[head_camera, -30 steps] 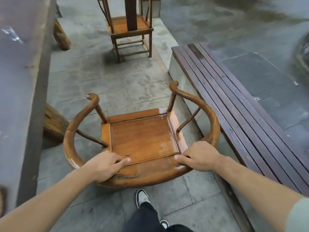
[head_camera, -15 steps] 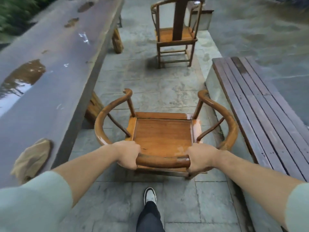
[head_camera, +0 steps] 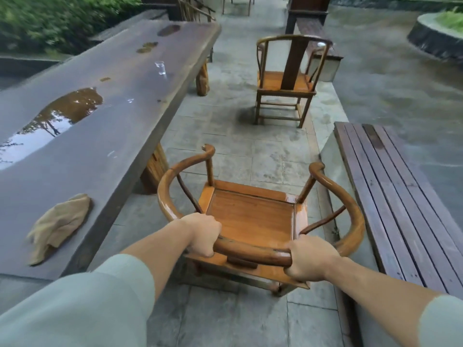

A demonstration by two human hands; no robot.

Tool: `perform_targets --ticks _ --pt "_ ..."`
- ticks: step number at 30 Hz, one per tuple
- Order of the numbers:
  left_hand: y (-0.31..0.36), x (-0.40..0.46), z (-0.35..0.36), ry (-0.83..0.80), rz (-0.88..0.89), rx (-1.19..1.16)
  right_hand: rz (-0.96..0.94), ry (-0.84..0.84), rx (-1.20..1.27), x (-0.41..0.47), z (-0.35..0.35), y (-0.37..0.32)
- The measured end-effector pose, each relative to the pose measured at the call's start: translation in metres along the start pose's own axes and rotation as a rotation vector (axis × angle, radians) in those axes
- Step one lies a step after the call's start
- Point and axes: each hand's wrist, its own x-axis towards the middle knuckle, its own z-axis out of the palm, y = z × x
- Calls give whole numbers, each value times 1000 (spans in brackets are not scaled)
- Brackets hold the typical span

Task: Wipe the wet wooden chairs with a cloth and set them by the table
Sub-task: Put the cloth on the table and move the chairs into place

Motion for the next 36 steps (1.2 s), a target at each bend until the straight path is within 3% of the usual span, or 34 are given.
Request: perform_targets --ticks 14,22,36 --pt "9 -1 1 32 -51 -50 -120 40 -3 8 11 18" --pt "58 11 13 80 -151 -149 -274 3 -85 13 -7 78" --pt "149 73 -55 80 -637 -479 -772 18 -354 158 -86 201"
